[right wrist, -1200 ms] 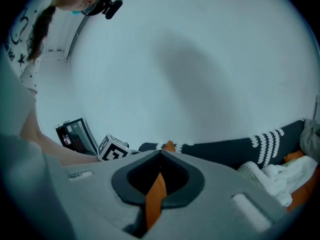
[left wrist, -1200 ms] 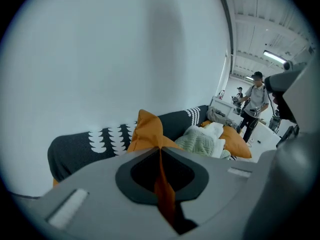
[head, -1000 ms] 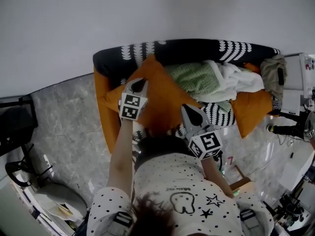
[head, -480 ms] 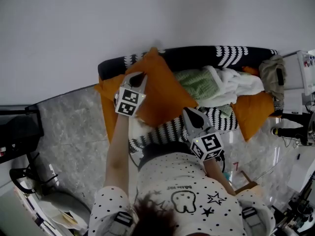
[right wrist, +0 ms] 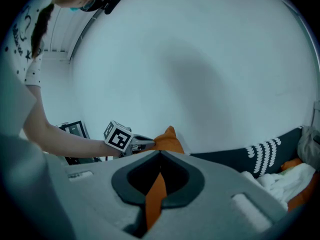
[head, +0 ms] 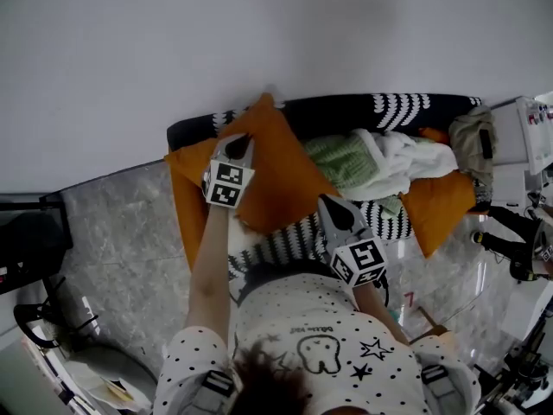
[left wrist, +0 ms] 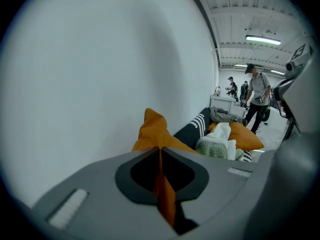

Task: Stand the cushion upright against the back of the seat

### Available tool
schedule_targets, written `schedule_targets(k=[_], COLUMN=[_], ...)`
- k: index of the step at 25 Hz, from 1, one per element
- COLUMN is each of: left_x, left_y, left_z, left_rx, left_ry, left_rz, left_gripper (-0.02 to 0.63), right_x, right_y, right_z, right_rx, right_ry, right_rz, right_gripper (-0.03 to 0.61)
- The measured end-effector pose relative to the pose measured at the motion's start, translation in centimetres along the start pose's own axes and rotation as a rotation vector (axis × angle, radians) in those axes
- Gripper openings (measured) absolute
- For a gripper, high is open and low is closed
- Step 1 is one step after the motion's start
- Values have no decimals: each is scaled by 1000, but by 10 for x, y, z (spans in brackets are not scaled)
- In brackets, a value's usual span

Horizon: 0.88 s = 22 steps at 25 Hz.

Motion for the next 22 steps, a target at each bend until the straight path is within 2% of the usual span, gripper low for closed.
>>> schedule_targets(k=[22], left_x=[22], left_y=[-42], left_z=[30], left_rx=[-15], left_ry=[18], left_rz=[51], left_gripper=[12], right_x=[10], right_y=[-12], right_z=[-15], right_rx=[60], right_ry=[-17], right_rz=[56], right_gripper=[-2])
Point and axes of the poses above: the fingertips, and each gripper's own axes: y backward along the fingers, z to its left, x out of its underside, the point moved 6 cm from there along y, backward along the fingers, and after that the axes turned 12 degrees about -z, right-handed, at the moved point
